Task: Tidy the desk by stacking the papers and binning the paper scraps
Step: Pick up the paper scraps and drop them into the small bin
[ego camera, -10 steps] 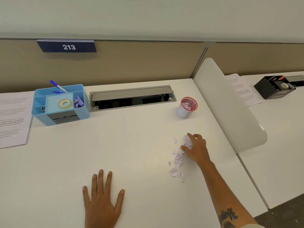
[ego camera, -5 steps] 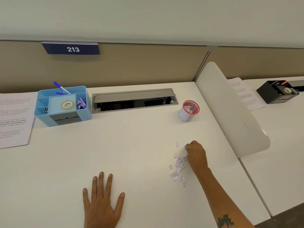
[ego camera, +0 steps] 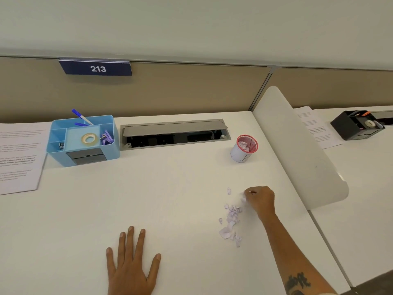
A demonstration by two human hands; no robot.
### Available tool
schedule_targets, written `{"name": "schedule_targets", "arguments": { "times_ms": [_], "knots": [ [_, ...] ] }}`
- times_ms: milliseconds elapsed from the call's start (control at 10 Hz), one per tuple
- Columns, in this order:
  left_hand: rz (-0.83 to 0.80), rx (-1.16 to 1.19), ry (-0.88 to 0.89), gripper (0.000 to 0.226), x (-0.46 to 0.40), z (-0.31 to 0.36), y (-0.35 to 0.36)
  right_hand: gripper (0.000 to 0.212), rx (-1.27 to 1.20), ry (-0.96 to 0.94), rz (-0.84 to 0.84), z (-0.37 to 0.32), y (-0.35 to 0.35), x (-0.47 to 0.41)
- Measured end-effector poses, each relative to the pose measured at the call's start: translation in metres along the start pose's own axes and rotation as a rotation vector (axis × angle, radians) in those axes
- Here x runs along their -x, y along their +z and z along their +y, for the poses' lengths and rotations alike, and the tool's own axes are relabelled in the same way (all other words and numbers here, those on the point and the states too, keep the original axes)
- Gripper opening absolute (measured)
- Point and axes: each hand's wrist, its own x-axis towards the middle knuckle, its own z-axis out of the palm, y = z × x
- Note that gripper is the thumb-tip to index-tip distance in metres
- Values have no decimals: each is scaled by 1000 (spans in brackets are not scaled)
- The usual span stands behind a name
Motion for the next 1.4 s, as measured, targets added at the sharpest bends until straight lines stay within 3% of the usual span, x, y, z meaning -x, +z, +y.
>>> {"name": "schedule_targets", "arguments": {
  "times_ms": [100,200,300,500,800,1200,1400],
  "knots": [
    [-2,1,3,88,0,-1,0,27,-431,300,-78,-3,-14,-1],
    [2,2,5,88,0,0,-1,16,-791,426,-123,-10,-26,-9],
    [-1,2,2,88,0,0,-1,8,-964,468,-162,-19,-35,-23],
    [8,1,-3,90,-1,1,0,15,-1154,434,-146,-72,-61,-74],
    [21,9,-6,91,-2,1,0,18,-877,316,9,-114,-74,-124],
    [14,2,0,90,-2,0,1,13,-638,292,55,-112,-70,-126],
    [5,0,1,89,-1,0,1,10,-482,2,-78,-106,-53,-89]
  ]
}}
